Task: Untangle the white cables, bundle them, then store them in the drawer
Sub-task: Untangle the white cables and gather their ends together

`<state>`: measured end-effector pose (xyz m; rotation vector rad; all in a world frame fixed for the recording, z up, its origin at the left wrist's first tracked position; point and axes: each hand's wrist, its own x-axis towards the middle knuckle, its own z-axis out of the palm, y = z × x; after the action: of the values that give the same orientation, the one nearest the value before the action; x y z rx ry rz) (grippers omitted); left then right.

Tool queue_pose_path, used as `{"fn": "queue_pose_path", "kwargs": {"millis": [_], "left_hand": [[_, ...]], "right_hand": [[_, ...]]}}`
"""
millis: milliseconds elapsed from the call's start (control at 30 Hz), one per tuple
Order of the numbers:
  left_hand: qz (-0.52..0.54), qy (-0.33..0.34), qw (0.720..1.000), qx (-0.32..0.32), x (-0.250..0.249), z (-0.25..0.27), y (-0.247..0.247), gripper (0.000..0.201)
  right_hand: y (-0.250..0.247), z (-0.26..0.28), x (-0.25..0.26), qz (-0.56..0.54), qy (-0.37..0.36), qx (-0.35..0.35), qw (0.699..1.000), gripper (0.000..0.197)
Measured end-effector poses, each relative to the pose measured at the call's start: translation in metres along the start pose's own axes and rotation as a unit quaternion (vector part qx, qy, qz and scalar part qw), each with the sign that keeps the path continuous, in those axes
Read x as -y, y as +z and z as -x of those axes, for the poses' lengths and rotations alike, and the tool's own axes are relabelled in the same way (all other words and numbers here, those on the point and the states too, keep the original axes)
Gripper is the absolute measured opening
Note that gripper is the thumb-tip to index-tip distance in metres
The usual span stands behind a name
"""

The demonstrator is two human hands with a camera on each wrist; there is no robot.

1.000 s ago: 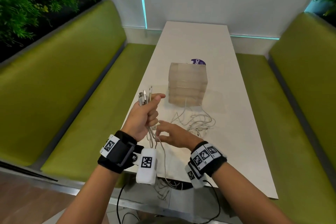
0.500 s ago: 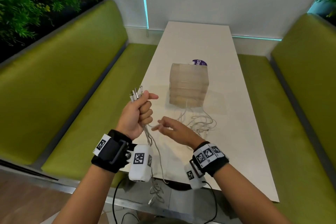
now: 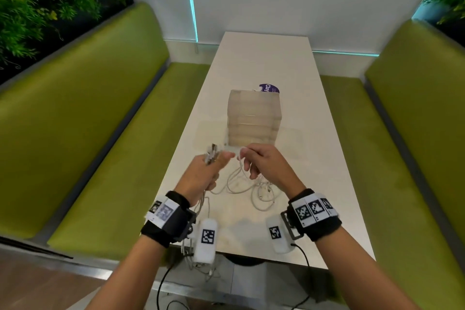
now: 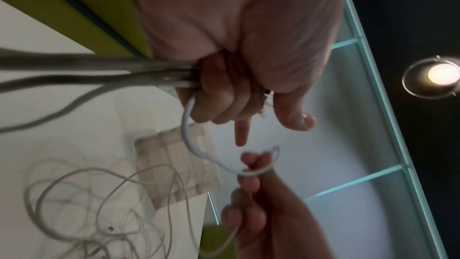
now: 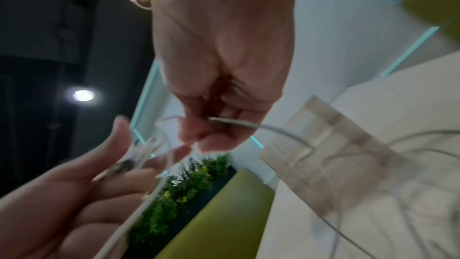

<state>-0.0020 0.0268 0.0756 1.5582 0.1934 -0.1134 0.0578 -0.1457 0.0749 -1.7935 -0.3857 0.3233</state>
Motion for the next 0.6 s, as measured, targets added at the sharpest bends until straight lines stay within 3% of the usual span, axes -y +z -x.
{"fn": "queue_pose_path", "kwargs": {"millis": [200,367,533,600], "left_hand": [[-0.015,0.035,0.999,-0.016,-0.007,0.000,0.022,0.020],[0.080,0.022,0.996,-0.030,-0.005,-0.002,0.018,0.019],[0.176,0.040,0.980,-0.083,-0.015,-0.007,0.007,0.017],[0.218,0.060,0.971,-0.080,-0.022,-0.007,-0.001,0.026]], "right_hand": [[0.014,0.002,0.020,0.084,0.022,0.005,0.996,0.013],[0.016,0.002,0.025,0.164,0.005,0.071,0.984,0.014],[0.016,0.000,0.015,0.170,0.022,0.072,0.983,0.021],[0.010,-0.008,-0.006,0.239,0.027,0.076,0.968,0.016]]}}
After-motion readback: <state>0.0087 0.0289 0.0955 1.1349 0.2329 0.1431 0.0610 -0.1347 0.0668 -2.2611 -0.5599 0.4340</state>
